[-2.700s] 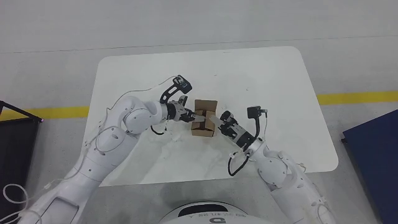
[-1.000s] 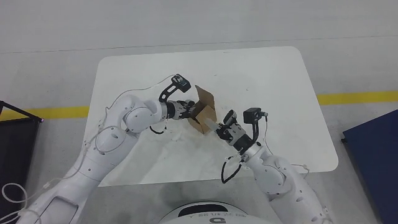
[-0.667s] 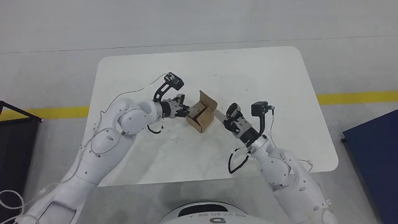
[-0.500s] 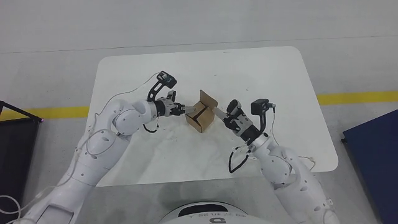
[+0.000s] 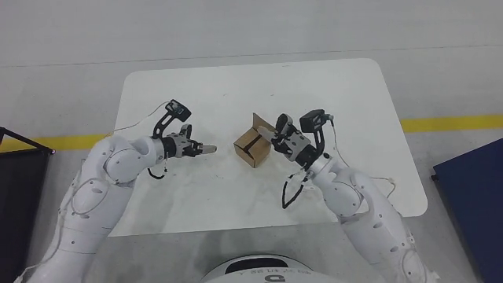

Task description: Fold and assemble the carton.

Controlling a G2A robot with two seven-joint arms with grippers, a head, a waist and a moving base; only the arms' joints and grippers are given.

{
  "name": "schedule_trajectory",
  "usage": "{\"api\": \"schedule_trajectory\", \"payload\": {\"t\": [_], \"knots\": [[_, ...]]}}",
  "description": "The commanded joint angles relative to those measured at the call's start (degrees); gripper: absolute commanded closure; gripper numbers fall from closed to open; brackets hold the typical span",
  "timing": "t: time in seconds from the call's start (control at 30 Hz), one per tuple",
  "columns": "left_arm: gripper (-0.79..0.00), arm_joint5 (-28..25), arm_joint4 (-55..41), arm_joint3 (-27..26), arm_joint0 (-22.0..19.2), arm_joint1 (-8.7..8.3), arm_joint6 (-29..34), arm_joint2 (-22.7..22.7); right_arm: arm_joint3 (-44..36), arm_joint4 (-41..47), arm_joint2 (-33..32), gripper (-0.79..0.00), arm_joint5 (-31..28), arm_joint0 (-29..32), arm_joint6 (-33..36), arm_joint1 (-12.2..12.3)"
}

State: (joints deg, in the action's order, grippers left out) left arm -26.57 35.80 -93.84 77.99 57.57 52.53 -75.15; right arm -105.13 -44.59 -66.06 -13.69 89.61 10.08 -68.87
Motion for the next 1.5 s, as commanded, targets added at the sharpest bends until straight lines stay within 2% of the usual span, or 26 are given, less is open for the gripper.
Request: {"api": "schedule_trajectory", "payload": {"t": [0.0, 0.1, 0.4, 0.57, 0.77, 1.0, 1.17, 1.27, 1.47], "knots": [[-0.785, -1.35, -1.3, -0.3, -0.09, -0.06, 2.11, 0.88, -0.24, -0.58, 0.81, -0.557, 0.17, -0.67, 0.83, -0.1], [-0.785, -1.68, -1.99, 0.11, -1.55, 0.26, 2.49, 3.52, -0.56, -1.1, 1.9, -0.566, 0.65, -1.38, 1.53, -0.28], [-0.785, -2.19, -0.78, 9.48, -8.81, 2.38, -0.75, 13.72, -0.01, -1.92, 6.03, -0.566, 0.86, -2.85, 3.73, -0.86], [-0.785, -2.1, -0.6, 12.71, -11.3, 3.26, -2.55, 16.86, 1.23, -0.95, 8.06, -0.566, 0.61, -3.16, 3.32, -1.25], [-0.785, -2.5, -0.29, 13.84, -12.51, 3.46, -3.47, 17.72, 2.76, -0.09, 9.93, -0.566, 0.4, -3.95, 2.86, -1.69], [-0.785, -2.8, 0.3, 13.15, -12.52, 3.23, -3.85, 17.5, 4.93, 2.22, 11.17, -0.523, 0.98, -4.91, 3.27, -2.16], [-0.785, -3.04, 0.73, 12.6, -12.09, 2.96, -3.89, 17.12, 6.22, 1.76, 11.87, -0.406, 2.41, -5.6, 3.56, -2.42], [-0.785, -3.38, 0.77, 12.37, -11.67, 2.74, -3.79, 16.75, 6.24, -0.7, 12.38, -0.391, 4.33, -5.84, 3.62, -2.51], [-0.785, -4.01, 1.05, 11.76, -10.87, 2.32, -3.78, 16.09, 4.72, -10.98, 14.71, -0.379, 10.1, -6.17, 4.73, -2.69]]}}
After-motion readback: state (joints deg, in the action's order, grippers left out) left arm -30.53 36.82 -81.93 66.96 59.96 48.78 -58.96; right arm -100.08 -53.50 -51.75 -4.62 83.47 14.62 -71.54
